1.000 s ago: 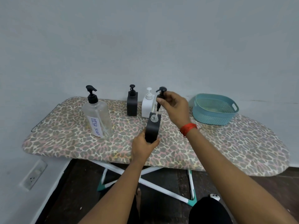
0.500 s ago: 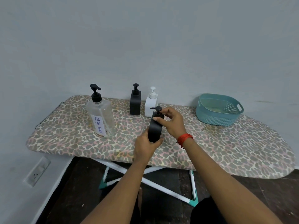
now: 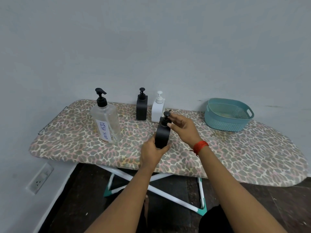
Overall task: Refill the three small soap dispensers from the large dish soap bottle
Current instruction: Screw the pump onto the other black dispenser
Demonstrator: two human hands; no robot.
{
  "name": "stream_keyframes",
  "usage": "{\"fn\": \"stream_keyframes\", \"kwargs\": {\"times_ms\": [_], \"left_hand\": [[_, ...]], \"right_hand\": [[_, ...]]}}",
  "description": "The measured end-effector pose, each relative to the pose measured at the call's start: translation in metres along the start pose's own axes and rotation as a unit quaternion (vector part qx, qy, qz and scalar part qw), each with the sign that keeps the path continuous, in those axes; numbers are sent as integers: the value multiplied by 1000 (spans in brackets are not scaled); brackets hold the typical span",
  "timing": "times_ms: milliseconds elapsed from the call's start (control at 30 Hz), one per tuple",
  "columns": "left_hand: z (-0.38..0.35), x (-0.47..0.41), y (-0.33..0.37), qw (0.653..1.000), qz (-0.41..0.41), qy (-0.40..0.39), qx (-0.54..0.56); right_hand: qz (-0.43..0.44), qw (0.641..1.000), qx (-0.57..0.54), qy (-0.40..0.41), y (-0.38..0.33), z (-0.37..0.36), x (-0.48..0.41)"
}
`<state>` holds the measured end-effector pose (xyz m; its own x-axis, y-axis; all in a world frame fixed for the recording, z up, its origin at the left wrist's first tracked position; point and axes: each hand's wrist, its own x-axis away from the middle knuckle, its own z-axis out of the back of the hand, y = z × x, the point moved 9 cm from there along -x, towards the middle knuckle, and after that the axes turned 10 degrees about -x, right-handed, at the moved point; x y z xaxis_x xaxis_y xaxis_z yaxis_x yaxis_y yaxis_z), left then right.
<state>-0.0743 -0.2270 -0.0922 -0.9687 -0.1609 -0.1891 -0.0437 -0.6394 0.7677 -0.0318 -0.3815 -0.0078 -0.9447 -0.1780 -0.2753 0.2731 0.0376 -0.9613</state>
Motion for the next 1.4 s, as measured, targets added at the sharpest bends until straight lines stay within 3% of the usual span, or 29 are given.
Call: {"fn": "stream_keyframes", "kwargs": {"times_ms": [167, 367, 500, 567, 733, 800, 1167, 1233, 1400], "left_hand": [[-1, 0, -1, 1000, 3, -5, -2], [-2, -1, -1, 1000, 3, -11, -2], [-1, -2, -2, 1000, 5, -11, 0], [-1, -2, -2, 1000, 0, -9, 3], [-1, -2, -2, 1000, -3, -12, 7], [-2, -1, -1, 1000, -7, -17, 8], [-5, -2, -3, 1000, 9, -20, -16], [-4, -1, -3, 1000, 7, -20, -7], [-2, -2, -3, 1000, -5, -19, -4]], "right_hand": [[-13, 995, 20, 93, 3, 8, 0], [-19, 988, 128, 82, 3, -11, -19], [-10, 986, 130, 100, 2, -22, -26], [-33, 987, 133, 84, 7, -24, -25], [-39, 995, 66, -57, -1, -21, -14], [-36, 995, 65, -59, -4, -13, -15], [-68, 972, 104, 201, 4, -15, -11], [-73, 977, 100, 172, 5, -17, -13], [-114, 993, -5, -38, 7, -18, -18]]}}
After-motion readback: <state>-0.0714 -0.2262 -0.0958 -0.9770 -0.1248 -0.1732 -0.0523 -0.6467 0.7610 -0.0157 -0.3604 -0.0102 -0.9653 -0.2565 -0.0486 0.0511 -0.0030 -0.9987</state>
